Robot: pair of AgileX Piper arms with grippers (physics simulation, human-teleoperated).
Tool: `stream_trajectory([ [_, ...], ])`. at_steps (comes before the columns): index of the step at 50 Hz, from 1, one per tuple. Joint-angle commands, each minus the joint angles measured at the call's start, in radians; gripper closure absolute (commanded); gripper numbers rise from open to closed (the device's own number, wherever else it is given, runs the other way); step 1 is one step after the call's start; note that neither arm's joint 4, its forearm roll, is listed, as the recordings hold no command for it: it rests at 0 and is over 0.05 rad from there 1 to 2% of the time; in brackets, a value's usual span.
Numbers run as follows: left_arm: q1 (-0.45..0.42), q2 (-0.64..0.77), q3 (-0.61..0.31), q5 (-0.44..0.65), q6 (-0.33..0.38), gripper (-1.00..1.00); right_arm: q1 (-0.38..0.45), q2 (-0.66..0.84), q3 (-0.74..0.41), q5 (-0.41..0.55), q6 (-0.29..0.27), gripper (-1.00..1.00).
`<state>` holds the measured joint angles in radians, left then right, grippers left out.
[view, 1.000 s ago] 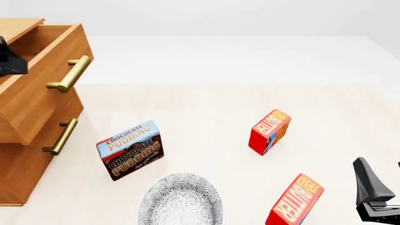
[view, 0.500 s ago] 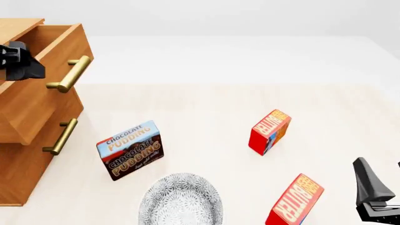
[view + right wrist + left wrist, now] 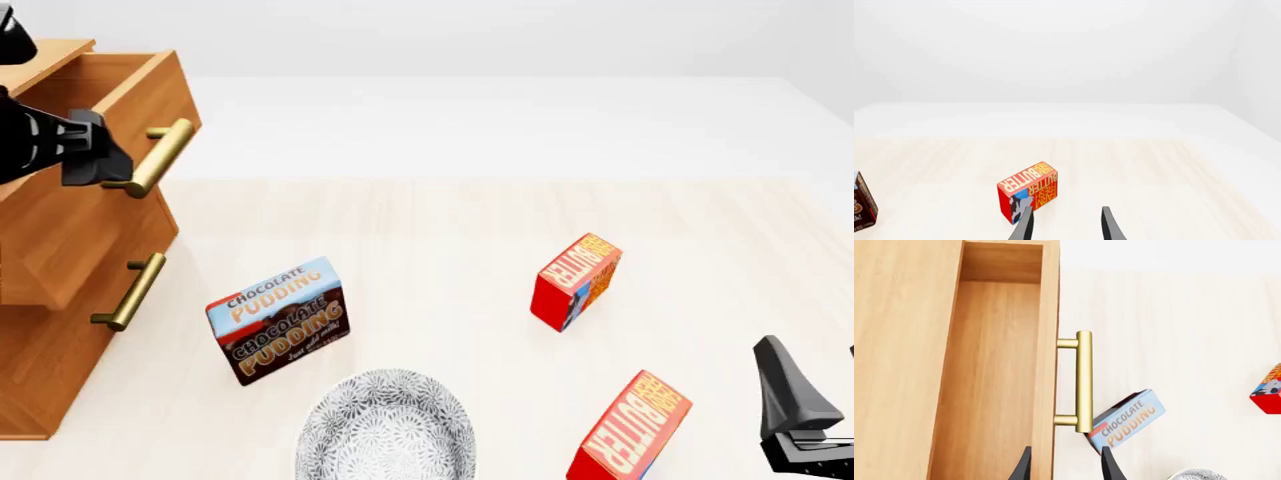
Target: Put the butter at the front in the top drawer of the cabinet and close it.
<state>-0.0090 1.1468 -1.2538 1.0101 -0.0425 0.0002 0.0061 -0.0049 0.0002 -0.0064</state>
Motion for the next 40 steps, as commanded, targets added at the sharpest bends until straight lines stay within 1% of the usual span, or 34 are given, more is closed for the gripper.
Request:
stream_trajectory([
  [1, -0.024, 0.032, 0.016, -0.032, -0.006, -1.0, 0.0, 0.0, 0.0, 0.0, 0.0, -1.0],
  [9, -0.046, 0.044, 0.013, -0.031, -0.002, -1.0, 0.0, 0.0, 0.0, 0.0, 0.0, -1.0],
  [16, -0.063, 0.049, -0.022, -0.007, 0.01, -1.0, 0.0, 0.0, 0.0, 0.0, 0.0, -1.0],
  [22, -0.074, 0.048, -0.022, -0.005, 0.007, -1.0, 0.0, 0.0, 0.0, 0.0, 0.0, -1.0],
  [23, -0.094, 0.061, -0.019, -0.007, 0.015, -1.0, 0.0, 0.0, 0.0, 0.0, 0.0, -1.0],
  [28, -0.111, 0.065, -0.029, -0.004, 0.013, -1.0, 0.0, 0.0, 0.0, 0.0, 0.0, -1.0],
  [29, -0.122, 0.072, -0.028, 0.0, 0.024, -1.0, 0.0, 0.0, 0.0, 0.0, 0.0, -1.0],
  [34, -0.122, 0.072, -0.028, 0.0, 0.024, -1.0, 0.0, 0.0, 0.0, 0.0, 0.0, -1.0],
  [35, -0.141, 0.073, -0.035, 0.006, 0.021, -1.0, 0.0, 0.0, 0.0, 0.0, 0.0, -1.0],
  [40, -0.141, 0.073, -0.035, 0.007, 0.021, -1.0, 0.0, 0.0, 0.0, 0.0, 0.0, -1.0],
])
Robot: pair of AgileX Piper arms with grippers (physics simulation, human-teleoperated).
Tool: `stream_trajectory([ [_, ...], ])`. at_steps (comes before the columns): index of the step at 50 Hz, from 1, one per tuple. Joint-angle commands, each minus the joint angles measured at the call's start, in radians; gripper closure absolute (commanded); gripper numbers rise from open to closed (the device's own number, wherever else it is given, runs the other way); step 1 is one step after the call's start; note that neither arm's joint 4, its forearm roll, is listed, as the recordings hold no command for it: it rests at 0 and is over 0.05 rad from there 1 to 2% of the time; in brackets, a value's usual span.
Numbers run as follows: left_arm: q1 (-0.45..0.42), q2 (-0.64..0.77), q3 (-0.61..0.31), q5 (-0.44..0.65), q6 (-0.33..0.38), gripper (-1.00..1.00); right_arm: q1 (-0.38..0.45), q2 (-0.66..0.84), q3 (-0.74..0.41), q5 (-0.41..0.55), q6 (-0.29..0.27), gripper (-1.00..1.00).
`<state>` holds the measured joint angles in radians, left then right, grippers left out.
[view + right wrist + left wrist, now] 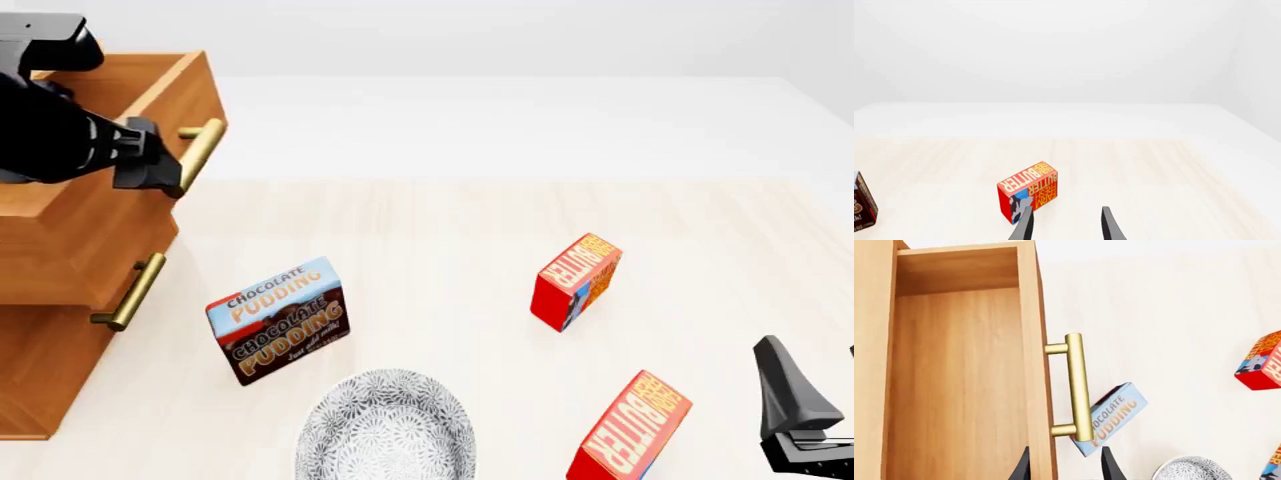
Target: Put the butter at the front in the top drawer of the cabinet and close it.
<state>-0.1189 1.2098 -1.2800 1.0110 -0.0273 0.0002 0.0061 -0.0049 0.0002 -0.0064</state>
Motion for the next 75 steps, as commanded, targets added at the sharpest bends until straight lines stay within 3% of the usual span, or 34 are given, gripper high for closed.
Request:
stream_trajectory([
  [1, -0.097, 0.022, -0.033, 0.016, -0.01, -1.0, 0.0, 0.0, 0.0, 0.0, 0.0, -1.0],
  [6, -0.097, 0.022, -0.033, 0.016, -0.01, -1.0, 0.0, 0.0, 0.0, 0.0, 0.0, -1.0],
  [7, -0.141, 0.031, -0.043, 0.022, -0.013, -1.0, 0.0, 0.0, 0.0, 0.0, 0.0, -1.0],
  [12, -0.194, 0.035, -0.059, 0.031, -0.028, -1.0, 0.0, 0.0, 0.0, 0.0, 0.0, -1.0],
  [23, -0.229, 0.041, -0.092, 0.046, -0.016, -1.0, 0.0, 0.0, 0.0, 0.0, 0.0, -1.0],
  [58, -0.422, 0.153, -0.114, -0.051, -0.077, -1.0, 0.0, 0.0, 0.0, 0.0, 0.0, -1.0],
  [66, -0.444, 0.178, -0.12, -0.072, -0.086, -1.0, 0.0, 0.0, 0.0, 0.0, 0.0, -1.0],
  [75, -0.399, 0.15, -0.202, 0.002, -0.046, -1.0, 0.0, 0.0, 0.0, 0.0, 0.0, -1.0],
])
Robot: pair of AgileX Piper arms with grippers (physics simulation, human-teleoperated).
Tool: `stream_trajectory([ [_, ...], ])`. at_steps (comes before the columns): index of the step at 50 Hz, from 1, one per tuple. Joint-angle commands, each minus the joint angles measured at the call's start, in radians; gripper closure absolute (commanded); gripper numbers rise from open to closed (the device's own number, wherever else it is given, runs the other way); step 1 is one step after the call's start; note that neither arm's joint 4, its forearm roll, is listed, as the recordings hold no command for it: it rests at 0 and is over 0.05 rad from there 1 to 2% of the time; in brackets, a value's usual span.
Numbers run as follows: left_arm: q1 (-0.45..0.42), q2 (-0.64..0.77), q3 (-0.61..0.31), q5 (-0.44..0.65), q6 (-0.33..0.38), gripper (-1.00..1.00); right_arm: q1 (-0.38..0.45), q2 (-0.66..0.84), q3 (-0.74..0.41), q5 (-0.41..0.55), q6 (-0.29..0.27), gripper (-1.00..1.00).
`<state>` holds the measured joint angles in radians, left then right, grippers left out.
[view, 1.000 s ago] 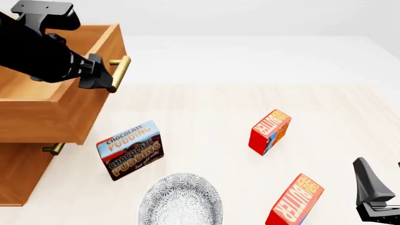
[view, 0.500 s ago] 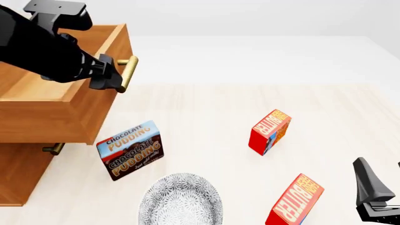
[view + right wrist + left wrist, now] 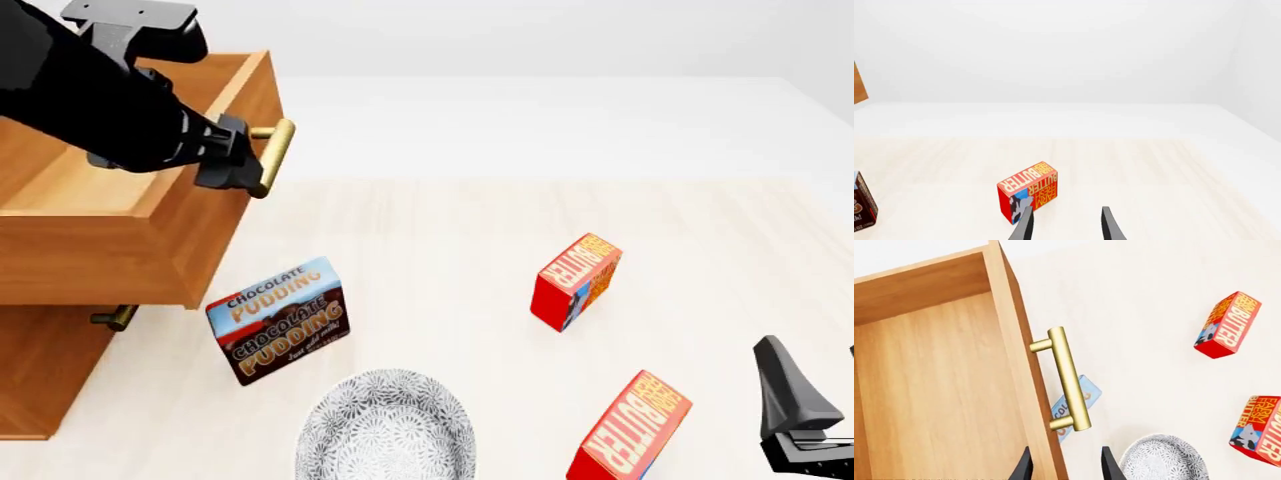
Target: Put the butter at the front in the top drawer of the cabinet and close it.
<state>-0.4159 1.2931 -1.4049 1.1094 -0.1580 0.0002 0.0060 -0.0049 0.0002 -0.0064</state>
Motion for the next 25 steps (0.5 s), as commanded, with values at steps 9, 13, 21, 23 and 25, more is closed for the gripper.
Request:
stream_trajectory([
  [9, -0.07, 0.035, -0.143, -0.019, 0.139, -1.0, 0.0, 0.0, 0.0, 0.0, 0.0, -1.0],
  [13, -0.066, 0.021, -0.164, 0.008, 0.163, -1.0, 0.0, 0.0, 0.0, 0.0, 0.0, -1.0],
  [21, -0.06, 0.007, -0.2, 0.054, 0.197, -1.0, 0.0, 0.0, 0.0, 0.0, 0.0, -1.0],
  [23, -0.051, 0.0, -0.207, 0.07, 0.211, -1.0, 0.0, 0.0, 0.0, 0.0, 0.0, -1.0],
  [25, -0.047, -0.003, -0.209, 0.075, 0.216, -1.0, 0.0, 0.0, 0.0, 0.0, 0.0, -1.0],
])
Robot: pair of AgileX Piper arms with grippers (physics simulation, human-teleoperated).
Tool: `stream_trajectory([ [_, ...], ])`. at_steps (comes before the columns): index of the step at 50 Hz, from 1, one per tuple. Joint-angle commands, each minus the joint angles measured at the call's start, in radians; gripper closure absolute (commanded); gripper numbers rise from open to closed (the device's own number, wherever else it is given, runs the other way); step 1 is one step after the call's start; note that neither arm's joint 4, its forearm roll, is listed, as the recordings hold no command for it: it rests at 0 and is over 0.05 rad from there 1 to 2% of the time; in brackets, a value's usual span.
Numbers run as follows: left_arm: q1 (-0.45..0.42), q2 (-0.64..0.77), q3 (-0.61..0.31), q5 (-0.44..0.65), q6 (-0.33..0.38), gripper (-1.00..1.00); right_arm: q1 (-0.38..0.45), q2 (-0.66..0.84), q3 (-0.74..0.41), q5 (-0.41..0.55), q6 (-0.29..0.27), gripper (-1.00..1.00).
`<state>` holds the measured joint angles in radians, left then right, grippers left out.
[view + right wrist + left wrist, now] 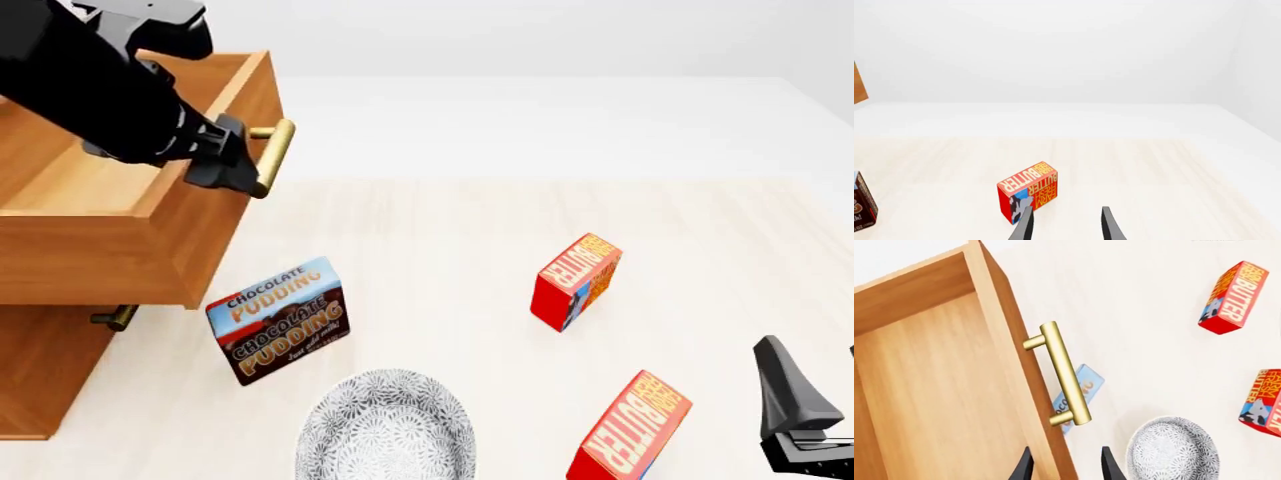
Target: Put the butter at the front in the top drawer of the cabinet and close it.
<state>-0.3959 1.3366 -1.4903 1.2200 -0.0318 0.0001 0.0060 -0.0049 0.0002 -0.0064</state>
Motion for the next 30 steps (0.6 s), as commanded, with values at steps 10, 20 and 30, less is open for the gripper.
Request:
stream_trajectory([
  [10, -0.025, -0.095, -0.124, -0.001, 0.126, -1.0, 0.0, 0.0, 0.0, 0.0, 0.0, -1.0],
  [20, -0.019, -0.133, -0.101, 0.0, 0.148, -1.0, 0.0, 0.0, 0.0, 0.0, 0.0, -1.0],
  [30, -0.05, -0.159, -0.108, 0.0, 0.213, -1.0, 0.0, 0.0, 0.0, 0.0, 0.0, -1.0],
])
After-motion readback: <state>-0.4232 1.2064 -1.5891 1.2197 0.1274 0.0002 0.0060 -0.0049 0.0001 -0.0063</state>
